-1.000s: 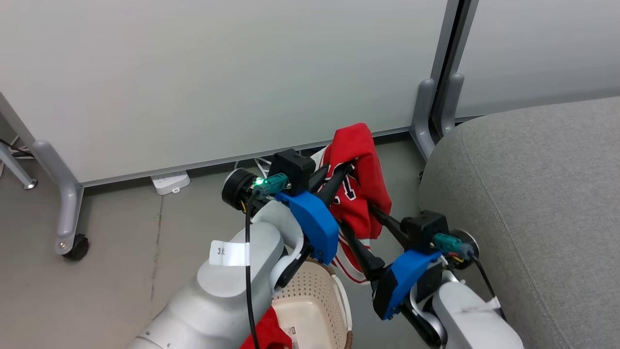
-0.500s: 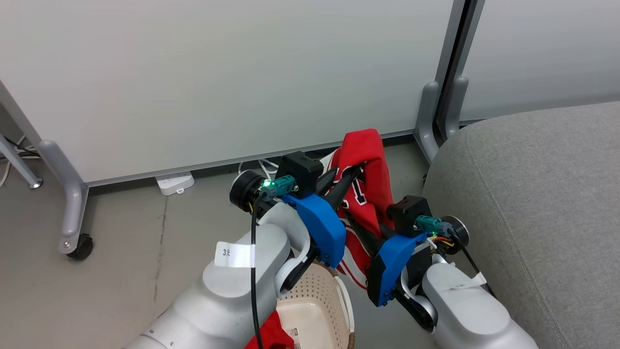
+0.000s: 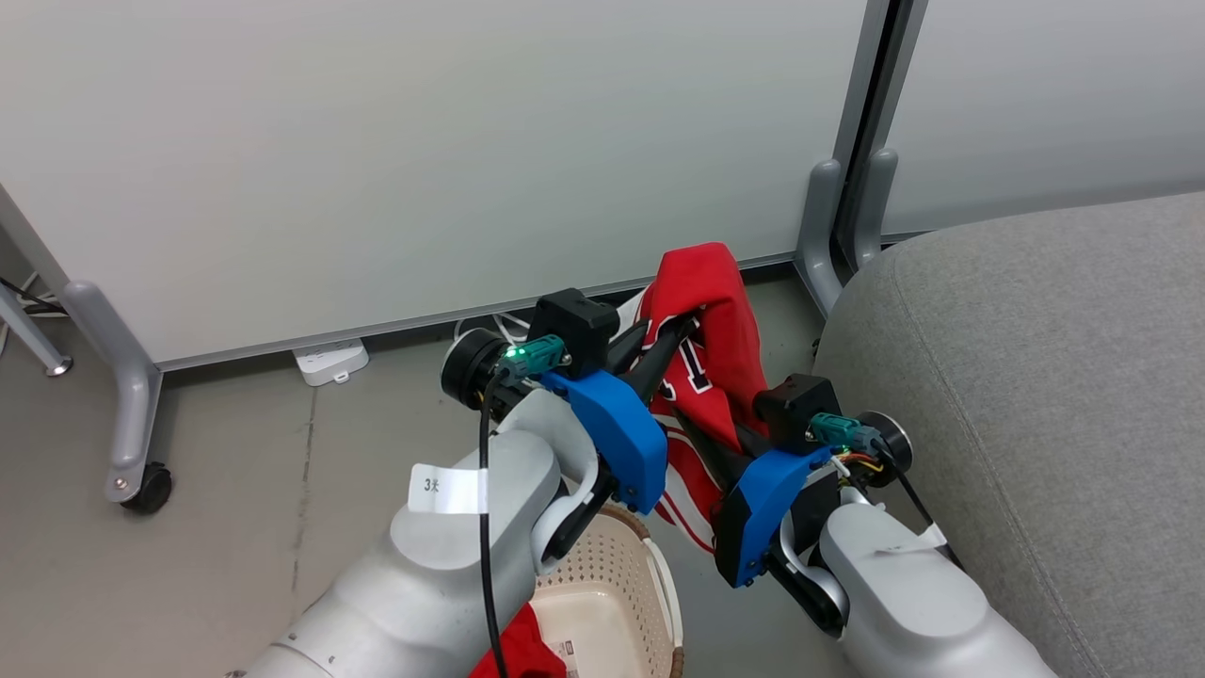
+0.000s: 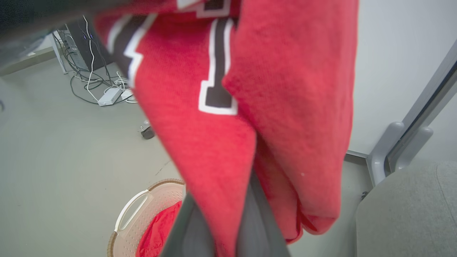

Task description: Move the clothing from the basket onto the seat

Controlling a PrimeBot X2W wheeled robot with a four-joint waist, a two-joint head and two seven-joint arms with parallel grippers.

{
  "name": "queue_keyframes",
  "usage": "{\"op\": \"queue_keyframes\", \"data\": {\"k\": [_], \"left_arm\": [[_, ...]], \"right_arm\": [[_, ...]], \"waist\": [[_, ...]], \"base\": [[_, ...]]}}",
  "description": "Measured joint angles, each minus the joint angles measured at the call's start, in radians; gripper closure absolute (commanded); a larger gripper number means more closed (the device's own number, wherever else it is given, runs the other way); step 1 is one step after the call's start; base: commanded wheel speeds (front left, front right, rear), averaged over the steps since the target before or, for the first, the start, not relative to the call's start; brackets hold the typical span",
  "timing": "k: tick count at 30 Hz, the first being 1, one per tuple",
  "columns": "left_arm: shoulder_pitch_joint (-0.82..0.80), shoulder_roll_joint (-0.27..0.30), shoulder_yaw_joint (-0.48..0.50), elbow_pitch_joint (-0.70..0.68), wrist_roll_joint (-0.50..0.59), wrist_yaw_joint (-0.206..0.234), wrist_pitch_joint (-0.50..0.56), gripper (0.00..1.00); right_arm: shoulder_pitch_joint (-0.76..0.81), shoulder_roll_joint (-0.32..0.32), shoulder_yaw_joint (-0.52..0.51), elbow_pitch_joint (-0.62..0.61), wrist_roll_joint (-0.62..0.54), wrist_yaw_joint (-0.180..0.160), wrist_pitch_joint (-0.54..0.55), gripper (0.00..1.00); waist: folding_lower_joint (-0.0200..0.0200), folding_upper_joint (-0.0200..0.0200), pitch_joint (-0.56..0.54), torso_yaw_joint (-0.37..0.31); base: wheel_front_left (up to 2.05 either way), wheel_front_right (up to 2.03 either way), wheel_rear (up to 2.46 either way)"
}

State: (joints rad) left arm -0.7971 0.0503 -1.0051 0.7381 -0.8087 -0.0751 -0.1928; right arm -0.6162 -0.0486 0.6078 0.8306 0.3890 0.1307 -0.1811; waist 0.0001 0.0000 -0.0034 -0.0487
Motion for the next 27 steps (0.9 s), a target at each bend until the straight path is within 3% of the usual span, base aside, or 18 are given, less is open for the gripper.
{"op": "queue_keyframes", "data": {"k": [10, 12, 14, 15, 21, 27], "left_arm": [[-0.005, 0.000, -0.005, 0.021, -0.021, 0.004, -0.012, 1.00], [-0.006, 0.000, -0.006, 0.022, -0.026, 0.004, -0.013, 0.95], [-0.007, 0.000, -0.008, 0.024, -0.027, 0.005, -0.016, 0.63], [-0.008, 0.000, -0.009, 0.025, -0.025, 0.011, -0.021, 0.00], [-0.005, 0.003, -0.003, 0.026, -0.009, 0.030, -0.053, 0.00], [0.086, 0.040, 0.101, -0.081, 0.048, 0.061, -0.069, 0.00]], "right_arm": [[-0.011, 0.000, 0.013, 0.023, 0.012, 0.000, -0.016, 1.00], [-0.011, 0.000, 0.015, 0.025, 0.018, 0.000, -0.019, 1.00], [-0.012, 0.000, 0.018, 0.026, 0.018, 0.000, -0.020, 1.00], [-0.014, 0.000, 0.020, 0.027, 0.019, 0.000, -0.020, 1.00], [-0.015, 0.000, 0.029, 0.026, 0.025, 0.000, -0.023, 1.00], [-0.017, 0.000, 0.020, 0.028, 0.024, 0.000, -0.032, 1.00]], "waist": [[0.0000, 0.0000, -0.001, -0.006], [0.0000, 0.0000, -0.001, -0.007], [-0.0001, 0.0000, 0.000, -0.008], [-0.0001, 0.0000, 0.000, -0.008], [-0.0001, 0.0000, 0.001, -0.009], [-0.0001, 0.0000, 0.005, -0.007]], "base": [[0.00, 0.00, 0.00], [0.00, 0.00, 0.00], [0.00, 0.00, 0.00], [0.00, 0.00, 0.00], [0.00, 0.00, 0.00], [0.00, 0.00, 0.00]]}}
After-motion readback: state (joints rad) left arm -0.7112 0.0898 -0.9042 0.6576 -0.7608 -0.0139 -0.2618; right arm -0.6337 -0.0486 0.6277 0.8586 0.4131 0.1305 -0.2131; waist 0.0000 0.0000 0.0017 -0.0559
